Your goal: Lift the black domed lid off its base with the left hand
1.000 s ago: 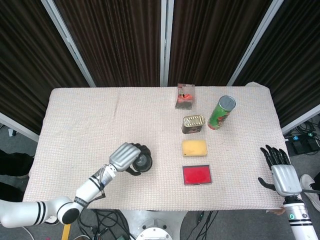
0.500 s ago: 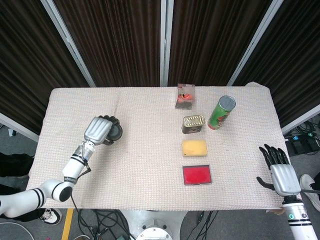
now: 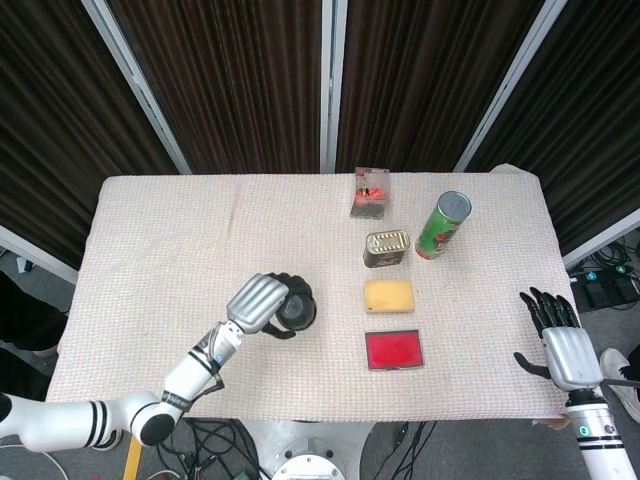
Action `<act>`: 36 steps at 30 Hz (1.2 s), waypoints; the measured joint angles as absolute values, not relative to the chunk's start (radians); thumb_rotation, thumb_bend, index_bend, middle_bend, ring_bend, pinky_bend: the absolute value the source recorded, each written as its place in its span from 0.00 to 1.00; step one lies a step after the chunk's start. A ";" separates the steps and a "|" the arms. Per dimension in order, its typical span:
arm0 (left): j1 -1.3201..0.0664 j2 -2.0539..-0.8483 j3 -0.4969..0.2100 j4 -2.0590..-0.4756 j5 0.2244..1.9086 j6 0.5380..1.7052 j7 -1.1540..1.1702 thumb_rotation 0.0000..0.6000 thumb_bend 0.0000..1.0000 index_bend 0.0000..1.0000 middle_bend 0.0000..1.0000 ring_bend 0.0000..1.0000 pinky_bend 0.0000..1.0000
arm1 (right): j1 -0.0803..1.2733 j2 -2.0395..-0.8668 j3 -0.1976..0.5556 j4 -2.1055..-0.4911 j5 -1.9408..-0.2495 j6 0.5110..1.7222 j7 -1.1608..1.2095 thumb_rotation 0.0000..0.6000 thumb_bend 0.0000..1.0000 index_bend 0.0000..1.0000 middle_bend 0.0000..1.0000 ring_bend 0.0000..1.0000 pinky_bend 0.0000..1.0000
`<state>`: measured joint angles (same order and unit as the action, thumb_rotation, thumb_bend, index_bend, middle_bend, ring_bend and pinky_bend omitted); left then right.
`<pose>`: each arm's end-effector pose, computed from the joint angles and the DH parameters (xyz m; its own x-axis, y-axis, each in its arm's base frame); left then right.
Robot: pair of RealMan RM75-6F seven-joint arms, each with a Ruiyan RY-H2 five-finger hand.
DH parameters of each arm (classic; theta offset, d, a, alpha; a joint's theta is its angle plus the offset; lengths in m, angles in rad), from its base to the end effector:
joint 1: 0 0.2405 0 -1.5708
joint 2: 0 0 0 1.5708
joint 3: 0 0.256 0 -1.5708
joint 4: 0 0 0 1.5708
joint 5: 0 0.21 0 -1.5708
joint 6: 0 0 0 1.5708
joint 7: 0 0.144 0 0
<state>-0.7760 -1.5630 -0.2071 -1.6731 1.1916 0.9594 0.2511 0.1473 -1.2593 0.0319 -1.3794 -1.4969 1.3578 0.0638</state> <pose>-0.0762 0.3101 -0.0241 0.2680 0.3433 0.9002 0.8610 -0.5047 -0.0639 -0.3416 -0.2001 0.1177 0.4239 -0.1136 0.8986 -0.9057 -0.0422 0.4219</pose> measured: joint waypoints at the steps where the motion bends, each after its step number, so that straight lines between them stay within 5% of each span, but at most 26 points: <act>1: -0.777 -1.565 -0.212 -1.651 1.179 0.957 0.251 1.00 0.18 0.45 0.54 0.35 0.44 | 0.147 -1.260 0.032 -1.379 -1.496 1.358 0.063 1.00 0.10 0.00 0.02 0.00 0.00; 9: -0.774 -1.576 -0.223 -1.307 1.133 0.956 0.238 1.00 0.18 0.45 0.54 0.35 0.44 | 0.148 -1.263 0.027 -1.378 -1.500 1.355 0.056 1.00 0.10 0.00 0.02 0.00 0.00; 18: -0.768 -1.611 -0.196 -1.371 1.144 0.964 0.236 1.00 0.17 0.45 0.54 0.35 0.44 | 0.147 -1.263 0.029 -1.369 -1.492 1.350 0.067 1.00 0.10 0.00 0.02 0.00 0.00; 29: -0.770 -1.673 -0.176 -1.247 1.131 0.925 0.221 1.00 0.17 0.44 0.53 0.34 0.43 | 0.150 -1.270 0.027 -1.357 -1.489 1.340 0.069 1.00 0.10 0.00 0.02 0.00 0.00; 36: -0.769 -1.694 -0.149 -1.178 1.129 0.865 0.201 1.00 0.15 0.40 0.42 0.28 0.39 | 0.151 -1.270 0.028 -1.355 -1.485 1.337 0.071 1.00 0.10 0.00 0.02 0.00 0.00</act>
<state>-0.7686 -1.6936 -0.1495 -1.1778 1.1289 0.8646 0.2007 0.1505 -1.2700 0.0277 -1.3547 -1.4854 1.3373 0.0708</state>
